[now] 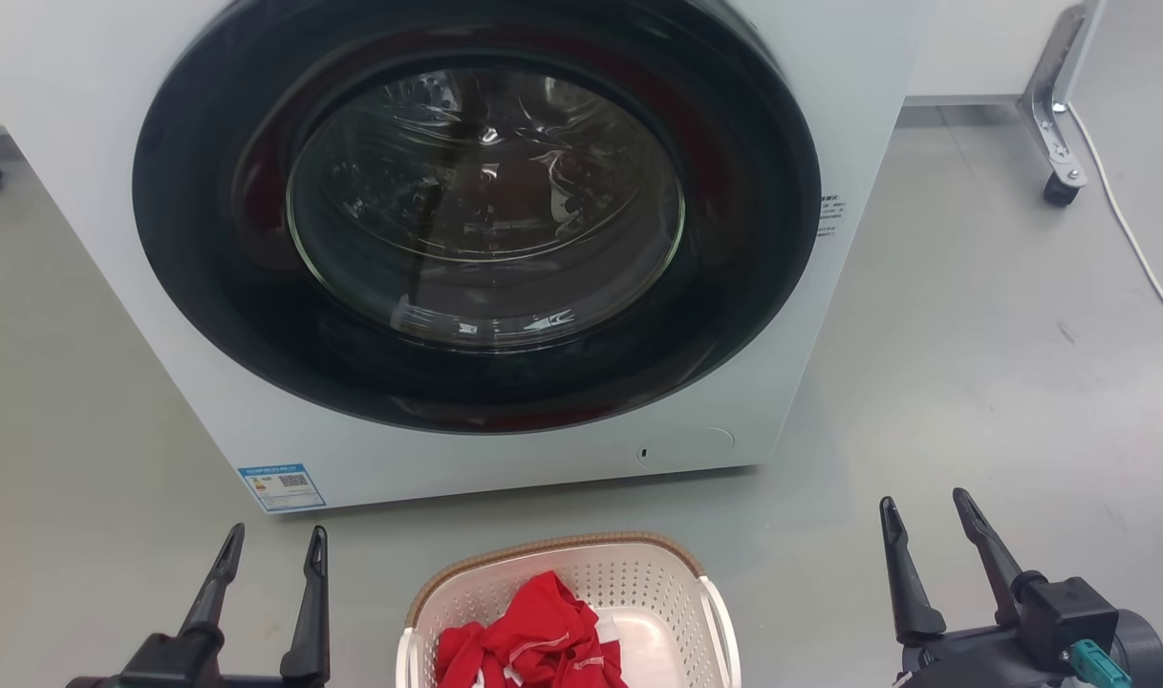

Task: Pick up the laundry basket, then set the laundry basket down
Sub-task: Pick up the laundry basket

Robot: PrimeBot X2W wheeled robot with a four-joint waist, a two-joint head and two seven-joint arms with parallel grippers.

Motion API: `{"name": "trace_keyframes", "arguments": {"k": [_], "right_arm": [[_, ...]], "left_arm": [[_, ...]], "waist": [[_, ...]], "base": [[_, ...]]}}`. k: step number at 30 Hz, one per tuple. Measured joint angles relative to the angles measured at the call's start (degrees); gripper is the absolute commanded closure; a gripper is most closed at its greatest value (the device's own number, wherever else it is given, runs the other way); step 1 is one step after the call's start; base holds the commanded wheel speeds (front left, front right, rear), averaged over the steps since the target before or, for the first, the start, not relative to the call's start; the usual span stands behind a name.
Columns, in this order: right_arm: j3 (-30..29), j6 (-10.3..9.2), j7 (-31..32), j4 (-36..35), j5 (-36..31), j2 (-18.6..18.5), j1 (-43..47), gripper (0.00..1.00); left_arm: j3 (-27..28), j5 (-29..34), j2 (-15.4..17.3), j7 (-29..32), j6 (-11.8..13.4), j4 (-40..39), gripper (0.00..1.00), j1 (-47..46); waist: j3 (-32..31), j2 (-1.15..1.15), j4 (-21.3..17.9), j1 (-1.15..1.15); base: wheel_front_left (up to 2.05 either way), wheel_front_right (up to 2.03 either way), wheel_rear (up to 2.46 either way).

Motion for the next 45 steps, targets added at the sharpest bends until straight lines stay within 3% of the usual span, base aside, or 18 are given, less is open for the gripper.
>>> {"name": "trace_keyframes", "arguments": {"k": [8,19,45], "right_arm": [[0.03,0.07,0.94,-1.40,0.05,-0.12,-0.32,0.00],[0.37,0.43,3.23,-1.02,0.45,-0.11,-5.52,0.00],[2.54,1.68,7.93,10.20,0.68,1.77,-21.92,0.00]], "left_arm": [[0.14,0.20,-0.09,1.13,0.00,-1.60,0.00,0.47],[-0.49,-0.19,-0.24,3.61,-0.60,-1.80,0.00,-4.41],[-2.82,-6.54,-1.89,15.66,-9.18,17.96,0.00,-24.56]], "waist": [[2.33,0.00,0.10,0.00],[10.38,0.00,0.06,0.01],[32.19,0.01,0.27,0.01]], "base": [[0.00,0.00,0.00],[0.00,0.00,0.00],[0.00,0.00,0.00]]}}
